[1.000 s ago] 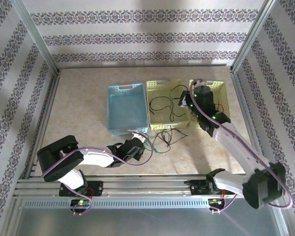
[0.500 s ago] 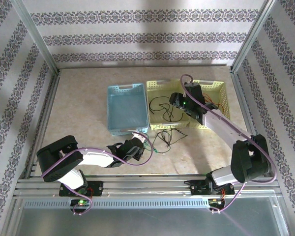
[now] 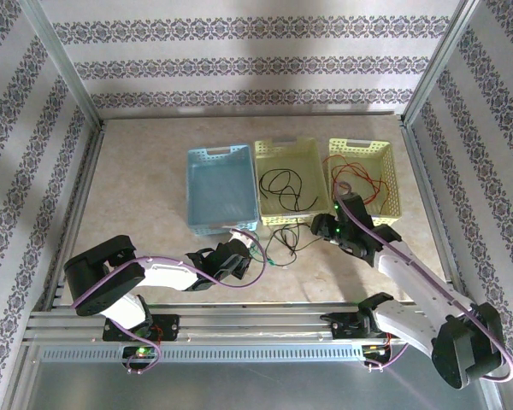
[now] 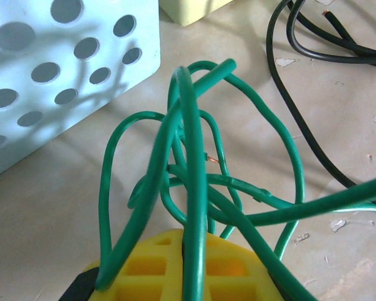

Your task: Untangle the cables

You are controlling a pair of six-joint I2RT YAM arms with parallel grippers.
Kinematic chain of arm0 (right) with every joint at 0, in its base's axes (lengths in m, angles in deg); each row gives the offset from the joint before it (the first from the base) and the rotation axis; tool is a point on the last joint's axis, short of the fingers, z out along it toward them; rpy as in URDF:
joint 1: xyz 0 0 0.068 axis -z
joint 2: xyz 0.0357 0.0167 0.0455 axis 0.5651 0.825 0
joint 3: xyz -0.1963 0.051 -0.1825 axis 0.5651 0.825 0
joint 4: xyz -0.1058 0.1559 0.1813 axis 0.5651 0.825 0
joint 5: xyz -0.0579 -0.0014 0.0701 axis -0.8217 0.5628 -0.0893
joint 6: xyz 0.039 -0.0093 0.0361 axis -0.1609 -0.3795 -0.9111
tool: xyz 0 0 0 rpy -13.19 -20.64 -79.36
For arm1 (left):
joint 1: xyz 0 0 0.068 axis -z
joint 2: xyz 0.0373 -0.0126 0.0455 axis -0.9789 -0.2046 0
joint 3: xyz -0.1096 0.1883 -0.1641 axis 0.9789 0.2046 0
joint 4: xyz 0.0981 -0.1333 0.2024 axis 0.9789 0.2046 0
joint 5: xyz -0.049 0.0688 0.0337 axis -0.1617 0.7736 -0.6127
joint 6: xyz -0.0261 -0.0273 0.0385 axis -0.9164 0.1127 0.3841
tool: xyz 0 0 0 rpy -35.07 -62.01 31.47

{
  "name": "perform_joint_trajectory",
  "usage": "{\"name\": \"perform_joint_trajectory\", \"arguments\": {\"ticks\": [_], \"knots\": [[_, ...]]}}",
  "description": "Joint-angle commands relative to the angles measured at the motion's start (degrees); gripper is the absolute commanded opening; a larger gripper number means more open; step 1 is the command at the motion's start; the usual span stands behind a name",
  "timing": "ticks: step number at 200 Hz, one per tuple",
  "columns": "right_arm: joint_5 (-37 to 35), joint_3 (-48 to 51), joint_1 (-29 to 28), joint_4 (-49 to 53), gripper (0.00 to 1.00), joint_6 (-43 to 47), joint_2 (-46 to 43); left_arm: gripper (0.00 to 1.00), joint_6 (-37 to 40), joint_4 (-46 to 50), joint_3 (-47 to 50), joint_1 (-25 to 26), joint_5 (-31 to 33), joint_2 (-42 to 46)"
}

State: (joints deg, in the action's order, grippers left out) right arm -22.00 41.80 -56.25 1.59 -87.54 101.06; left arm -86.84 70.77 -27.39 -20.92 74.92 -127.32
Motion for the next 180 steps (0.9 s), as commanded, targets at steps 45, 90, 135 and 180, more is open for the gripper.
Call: {"name": "perform_joint_trajectory", "arguments": {"ticks": [45,90,135,180], "knots": [[1.07,-0.22,0.66,-2.55,0.49,0.03,9.45,0.00,0.51,2.66,0.23,0.02,-1.13,-1.71],[1.21,0.87,0.62,-4.96,0.27,0.50,12.87,0.00,0.42,2.93,0.13,0.03,-1.05,-1.73],[-3.54,3.11,0.18,-4.26,0.00,-1.34,10.44,0.00,0.52,3.20,-0.29,0.03,-0.90,-1.73],[-11.89,3.96,-0.15,0.71,0.00,-3.74,-2.92,0.00,0.51,3.19,-0.21,0.03,-1.08,-1.90]]}}
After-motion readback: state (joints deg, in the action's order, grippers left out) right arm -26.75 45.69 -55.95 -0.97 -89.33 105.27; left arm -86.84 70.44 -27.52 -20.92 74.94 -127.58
